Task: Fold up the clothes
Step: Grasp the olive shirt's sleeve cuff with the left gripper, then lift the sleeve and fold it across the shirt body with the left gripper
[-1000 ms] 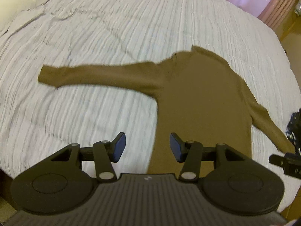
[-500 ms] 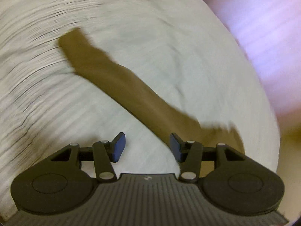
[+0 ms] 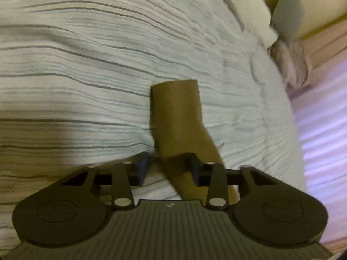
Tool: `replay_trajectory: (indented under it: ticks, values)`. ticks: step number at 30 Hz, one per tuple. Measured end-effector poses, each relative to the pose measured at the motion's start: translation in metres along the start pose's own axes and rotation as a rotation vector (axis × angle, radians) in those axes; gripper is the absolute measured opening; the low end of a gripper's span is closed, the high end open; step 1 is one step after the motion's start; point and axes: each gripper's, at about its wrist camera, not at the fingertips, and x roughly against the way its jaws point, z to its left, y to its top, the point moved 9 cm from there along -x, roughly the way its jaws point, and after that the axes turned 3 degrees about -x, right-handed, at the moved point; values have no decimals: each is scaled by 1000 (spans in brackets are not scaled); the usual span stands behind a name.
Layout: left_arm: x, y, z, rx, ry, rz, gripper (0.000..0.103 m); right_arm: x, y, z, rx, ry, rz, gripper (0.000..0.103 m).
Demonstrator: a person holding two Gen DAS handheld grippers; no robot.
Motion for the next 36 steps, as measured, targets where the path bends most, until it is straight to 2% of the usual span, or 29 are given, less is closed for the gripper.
replay_trajectory:
  ticks: [1, 4, 8, 10, 12, 14, 16, 17, 18, 20, 22, 23, 24, 27, 32, 34, 36]
  values:
    - [-1, -1, -3, 0, -16, -8, 5, -4, 1, -3, -1, -2, 2, 70]
    - [13, -1, -23, -48, -59, -70, 3, -9, 6, -14, 1, -5, 0, 70]
    - [60, -16, -94, -218, -201, -131, 3, -2, 14, -33, -34, 1, -24, 70]
    - [89, -44, -144, -323, -328, -114, 3, 4, 19, -45, -59, 6, -45, 70]
    - [122, -93, -202, -458, -479, -74, 3, 11, 24, -59, -84, 11, -65, 70]
    - [153, -157, -256, -566, -654, 2, 3, 17, 27, -72, -110, 15, -85, 70]
    - [171, -231, -289, -622, -804, 146, 4, 22, 31, -84, -136, 20, -106, 70]
    - [177, -271, -302, -655, -863, 233, 9, 24, 34, -90, -147, 23, -116, 70]
    - [177, -311, -306, -698, -879, 319, 11, 26, 37, -98, -161, 31, -130, 70]
    - [169, -372, -297, -788, -830, 450, 17, 28, 40, -114, -187, 30, -158, 70]
    - [159, -409, -275, -879, -741, 546, 18, 26, 42, -132, -226, 31, -175, 70]
    - [155, -421, -262, -919, -697, 578, 18, 26, 42, -139, -249, 43, -178, 70]
    - [152, -419, -248, -943, -659, 582, 18, 25, 41, -145, -283, 67, -176, 70]
    - [143, -391, -212, -975, -550, 567, 20, 19, 39, -153, -378, 187, -160, 70]
    - [117, -318, -180, -1064, -358, 447, 21, 6, 34, -134, -606, 522, -102, 69]
    - [111, -294, -173, -1068, -313, 407, 21, 1, 33, -123, -705, 663, -71, 69]
    - [109, -278, -170, -1067, -294, 375, 22, -11, 30, -114, -799, 727, -32, 69]
